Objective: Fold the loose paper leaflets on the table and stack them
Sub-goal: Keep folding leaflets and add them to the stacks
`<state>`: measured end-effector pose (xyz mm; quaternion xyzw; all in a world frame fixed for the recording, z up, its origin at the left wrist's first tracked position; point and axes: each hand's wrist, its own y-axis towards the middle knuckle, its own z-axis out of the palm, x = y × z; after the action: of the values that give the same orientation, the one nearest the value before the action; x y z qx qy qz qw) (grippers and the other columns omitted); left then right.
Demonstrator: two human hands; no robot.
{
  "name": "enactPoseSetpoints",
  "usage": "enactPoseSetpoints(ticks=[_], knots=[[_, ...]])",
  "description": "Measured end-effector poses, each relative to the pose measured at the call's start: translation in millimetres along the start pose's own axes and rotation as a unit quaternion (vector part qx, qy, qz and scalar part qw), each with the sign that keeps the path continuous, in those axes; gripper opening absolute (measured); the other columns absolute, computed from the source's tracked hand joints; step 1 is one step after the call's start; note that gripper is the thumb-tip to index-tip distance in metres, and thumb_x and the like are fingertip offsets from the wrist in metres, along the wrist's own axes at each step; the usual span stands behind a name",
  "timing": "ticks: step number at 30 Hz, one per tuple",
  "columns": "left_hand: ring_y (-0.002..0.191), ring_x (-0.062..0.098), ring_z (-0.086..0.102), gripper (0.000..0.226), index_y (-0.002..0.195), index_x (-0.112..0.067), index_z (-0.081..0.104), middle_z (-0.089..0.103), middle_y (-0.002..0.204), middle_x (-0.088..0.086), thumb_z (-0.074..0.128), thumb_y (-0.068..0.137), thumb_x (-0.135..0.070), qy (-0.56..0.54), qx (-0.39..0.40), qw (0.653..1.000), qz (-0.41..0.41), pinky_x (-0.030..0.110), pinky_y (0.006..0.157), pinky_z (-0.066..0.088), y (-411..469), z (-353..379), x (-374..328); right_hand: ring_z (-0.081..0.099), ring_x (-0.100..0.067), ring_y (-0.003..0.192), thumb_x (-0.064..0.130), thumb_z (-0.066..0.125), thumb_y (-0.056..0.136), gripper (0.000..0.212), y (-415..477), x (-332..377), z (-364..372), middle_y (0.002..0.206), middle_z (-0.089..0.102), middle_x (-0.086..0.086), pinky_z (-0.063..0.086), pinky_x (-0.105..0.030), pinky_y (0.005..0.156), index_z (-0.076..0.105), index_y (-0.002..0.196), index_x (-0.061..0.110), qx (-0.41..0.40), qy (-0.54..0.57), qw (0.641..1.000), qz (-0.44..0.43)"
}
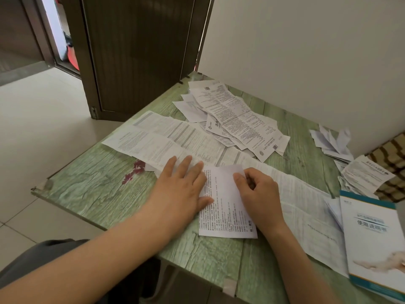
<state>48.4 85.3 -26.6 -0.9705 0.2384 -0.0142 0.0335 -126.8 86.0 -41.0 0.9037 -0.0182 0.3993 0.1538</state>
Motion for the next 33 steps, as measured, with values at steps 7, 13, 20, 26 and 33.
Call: enactPoseSetpoints(ticks=[7,13,20,26,33], knots=[[0.128,0.008,0.040,0.071,0.148,-0.026,0.018,0.039,0.143,-0.007,0.052,0.089,-0.048,-0.420,-0.206,0.878,-0.101,0.023,0.106,0.029,-6,-5,-7,0.048,-0.011,0.051,0.017,0.056,0.093,0.029,0,12,-11,0.060,0.052,-0.003,0.038,-0.018,0.044,0.053,0.069,0.002,-0.035,0.154,0.987,0.035],[0.068,0.009,0.070,0.020,0.095,-0.008,0.068,0.074,0.081,0.000,0.055,0.093,-0.024,-0.660,-0.031,0.747,-0.077,0.020,0.054,0.053,-8,-24,4,0.057,-0.010,0.051,0.015,0.055,0.092,0.024,-6,28,-16,0.060,0.057,0.005,0.043,-0.017,0.041,0.052,0.072,0.002,-0.039,0.254,0.966,0.039],[0.066,0.010,0.070,0.011,0.095,-0.009,0.068,0.074,0.079,0.003,0.057,0.092,-0.013,-0.678,0.005,0.730,-0.085,0.020,0.050,0.053,-7,-28,4,0.068,-0.018,0.062,0.020,0.055,0.092,0.016,-6,32,-20,0.077,0.070,-0.003,0.051,-0.022,0.046,0.063,0.090,0.007,0.000,0.292,0.951,0.104],[0.062,0.008,0.069,0.010,0.091,-0.013,0.068,0.073,0.075,0.000,0.058,0.091,-0.011,-0.681,-0.025,0.720,-0.130,0.020,0.051,0.053,-4,-28,10,0.070,-0.027,0.087,0.024,0.058,0.079,0.037,-4,30,-22,0.103,0.072,-0.009,0.057,-0.030,0.063,0.060,0.114,0.013,0.172,0.377,0.893,0.176],[0.069,0.023,0.065,0.024,0.094,-0.010,0.067,0.070,0.093,0.017,0.044,0.097,-0.010,-0.773,0.002,0.601,-0.202,0.028,0.051,0.051,-1,-32,11,0.066,-0.021,0.081,-0.010,0.049,0.087,0.046,-5,29,-20,0.086,0.072,-0.004,0.052,-0.022,0.060,0.075,0.065,0.020,0.160,0.333,0.921,0.124]])
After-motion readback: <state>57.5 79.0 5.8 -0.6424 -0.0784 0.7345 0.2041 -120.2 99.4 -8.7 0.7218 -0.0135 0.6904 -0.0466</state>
